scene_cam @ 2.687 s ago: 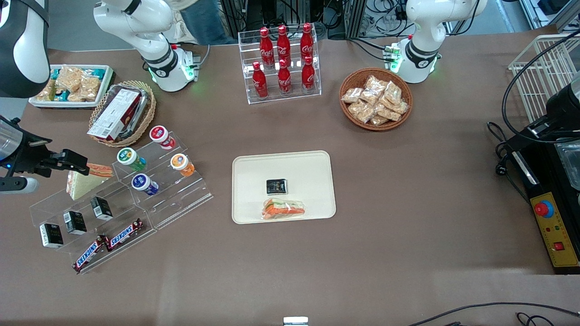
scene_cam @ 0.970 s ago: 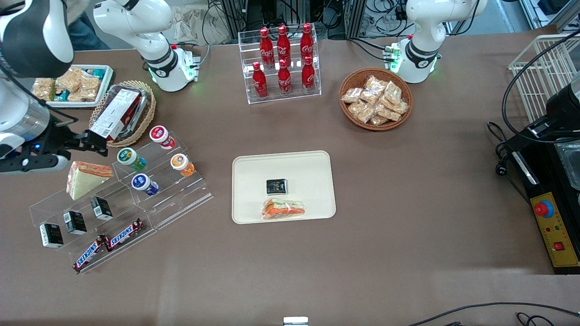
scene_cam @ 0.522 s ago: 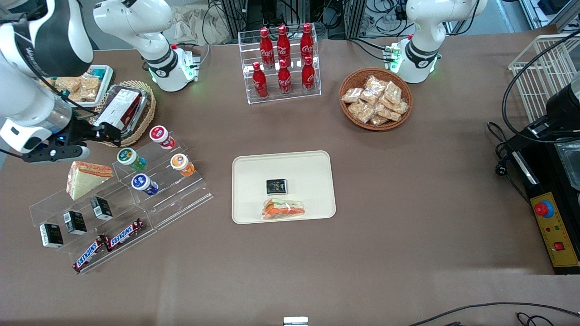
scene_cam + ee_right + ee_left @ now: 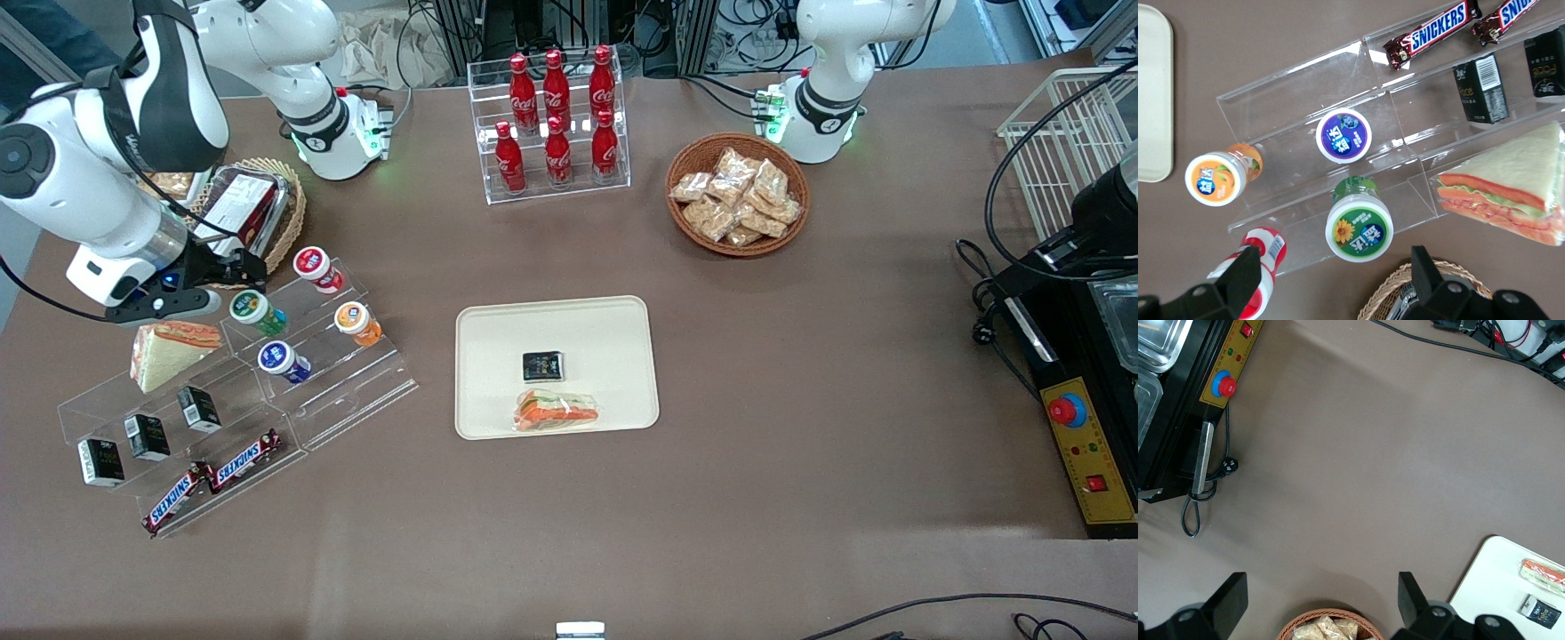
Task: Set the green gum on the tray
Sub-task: 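Move the right gripper over the green-lidded gum jar in the rack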
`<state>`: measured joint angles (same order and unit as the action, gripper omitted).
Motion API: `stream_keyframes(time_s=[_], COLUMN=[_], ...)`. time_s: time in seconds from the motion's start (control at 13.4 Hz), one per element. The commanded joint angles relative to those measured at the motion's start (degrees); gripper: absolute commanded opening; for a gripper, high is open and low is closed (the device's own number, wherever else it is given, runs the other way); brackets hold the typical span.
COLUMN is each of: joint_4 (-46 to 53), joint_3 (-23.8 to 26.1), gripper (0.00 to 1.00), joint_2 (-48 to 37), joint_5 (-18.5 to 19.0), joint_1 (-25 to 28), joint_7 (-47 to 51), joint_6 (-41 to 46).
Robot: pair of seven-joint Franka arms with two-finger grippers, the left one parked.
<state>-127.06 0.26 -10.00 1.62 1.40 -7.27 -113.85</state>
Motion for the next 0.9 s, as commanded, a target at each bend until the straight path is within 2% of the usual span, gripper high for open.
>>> stream_keyframes(time_s=[0.0, 0.82], joint_4=[-5.1, -8.6], joint_3=[-0.3, -0.3], gripper=[0.99, 0.97], joint_2=[-2.7, 0.0], joint_5=[1.4, 2.4], joint_1=[0.1, -0.3], joint_7=[-1.3, -4.1], joint_6=[-3.7, -8.2])
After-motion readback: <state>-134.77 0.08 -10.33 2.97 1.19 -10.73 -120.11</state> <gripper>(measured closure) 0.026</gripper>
